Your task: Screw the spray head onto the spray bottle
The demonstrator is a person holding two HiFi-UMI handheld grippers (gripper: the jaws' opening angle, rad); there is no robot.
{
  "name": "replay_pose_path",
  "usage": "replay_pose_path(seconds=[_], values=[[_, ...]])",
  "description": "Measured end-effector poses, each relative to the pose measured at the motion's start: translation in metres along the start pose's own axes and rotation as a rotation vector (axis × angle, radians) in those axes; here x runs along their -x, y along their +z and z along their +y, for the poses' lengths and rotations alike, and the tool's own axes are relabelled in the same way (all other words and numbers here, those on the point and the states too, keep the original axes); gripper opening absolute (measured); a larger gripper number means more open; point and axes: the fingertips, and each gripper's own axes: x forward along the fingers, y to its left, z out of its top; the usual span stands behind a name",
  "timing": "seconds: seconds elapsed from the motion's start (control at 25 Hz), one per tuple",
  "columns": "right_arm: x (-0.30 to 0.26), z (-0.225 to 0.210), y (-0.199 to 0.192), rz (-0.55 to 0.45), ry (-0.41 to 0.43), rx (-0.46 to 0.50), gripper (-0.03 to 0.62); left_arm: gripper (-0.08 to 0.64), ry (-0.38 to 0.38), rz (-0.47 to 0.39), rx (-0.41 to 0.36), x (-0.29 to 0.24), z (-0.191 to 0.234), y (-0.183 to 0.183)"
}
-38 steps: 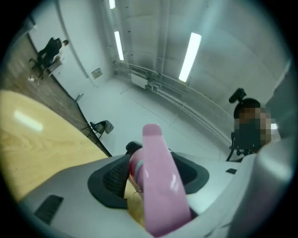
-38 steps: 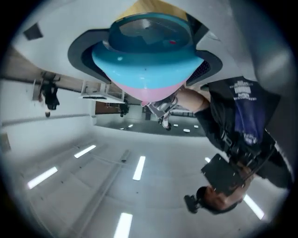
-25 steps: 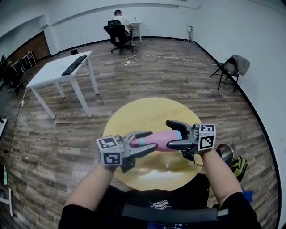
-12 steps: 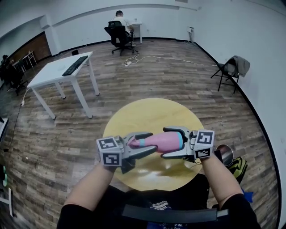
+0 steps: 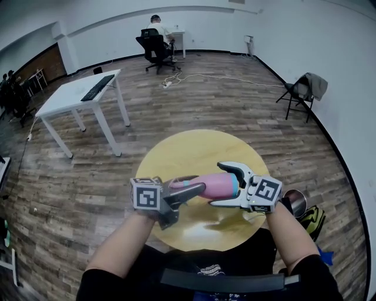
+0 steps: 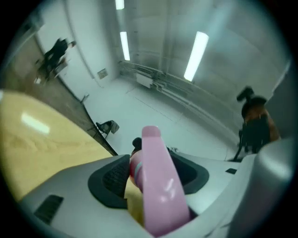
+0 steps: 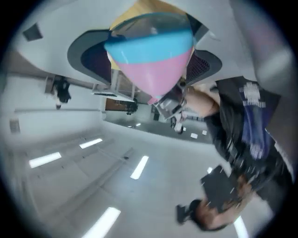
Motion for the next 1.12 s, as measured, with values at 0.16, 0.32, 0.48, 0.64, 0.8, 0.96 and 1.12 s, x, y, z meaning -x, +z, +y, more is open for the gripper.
replay_pose_path(seconds=[0.16,0.32,0.48,0.64,0.8,0.96,1.12], values=[[0.014,-0.02,0.008,-0.142,0.116,-0.473,0.539,0.301,0.007,0.048,-0.379,-0.001,-0.023,-0.004],[0.007,-0.007,0.005,-0.136,0.21,-0.531,0.56,0.299,0.011,0.096,-0.655,-0.004,-0.036,-0.011],[0.005,0.003,0.008,-0.119,0.245,-0.467,0.5,0.299,0.003,0.089,-0.666,-0.005,-0.045,-0.011],[0.005,0.009,0.004,-0.076,0.189,-0.336,0.492,0.302,-0.022,0.078,-0.517,-0.002,-0.031,-0.015],[0.002,0.008,0.004,-0.019,0.08,-0.068,0.492,0.304,-0.037,0.014,-0.244,0.0,-0.018,-0.003],[0.001,0.011,-0.003,0.118,-0.038,0.315,0.492,0.304,-0.042,-0.046,0.082,0.001,0.002,0.002],[-0.002,0.013,-0.011,0.141,-0.072,0.425,0.492,0.305,-0.021,-0.053,0.169,0.002,0.009,0.0]])
